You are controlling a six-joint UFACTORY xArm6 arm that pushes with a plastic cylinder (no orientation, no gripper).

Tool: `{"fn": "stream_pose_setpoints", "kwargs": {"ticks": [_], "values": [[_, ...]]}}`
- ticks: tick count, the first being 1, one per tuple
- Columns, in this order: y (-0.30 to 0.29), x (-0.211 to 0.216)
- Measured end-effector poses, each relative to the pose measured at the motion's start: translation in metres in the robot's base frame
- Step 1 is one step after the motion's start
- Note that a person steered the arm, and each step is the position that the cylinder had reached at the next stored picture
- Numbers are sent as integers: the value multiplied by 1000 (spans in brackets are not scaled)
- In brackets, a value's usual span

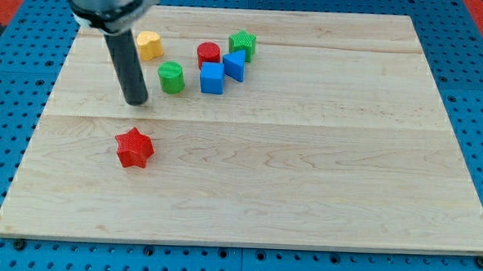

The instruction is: Make the yellow blocks and the red star into the group of blocks

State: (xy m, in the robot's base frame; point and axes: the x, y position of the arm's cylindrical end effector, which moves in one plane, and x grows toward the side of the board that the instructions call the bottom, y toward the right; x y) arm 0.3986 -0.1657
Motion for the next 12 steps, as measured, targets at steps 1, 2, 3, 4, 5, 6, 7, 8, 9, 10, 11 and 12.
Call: {"fn": "stream_pose_setpoints", "kwargs": {"ticks": [1, 2, 3, 4, 5, 6, 7, 8, 9, 10, 11, 12], "values": [[-13, -8], [-113, -45], [-114, -80], [-21, -82], [-8, -81], [-41, -110], [36, -120], [55, -120], [36, -151], [14, -121], [-101, -51], [-127, 53]]}}
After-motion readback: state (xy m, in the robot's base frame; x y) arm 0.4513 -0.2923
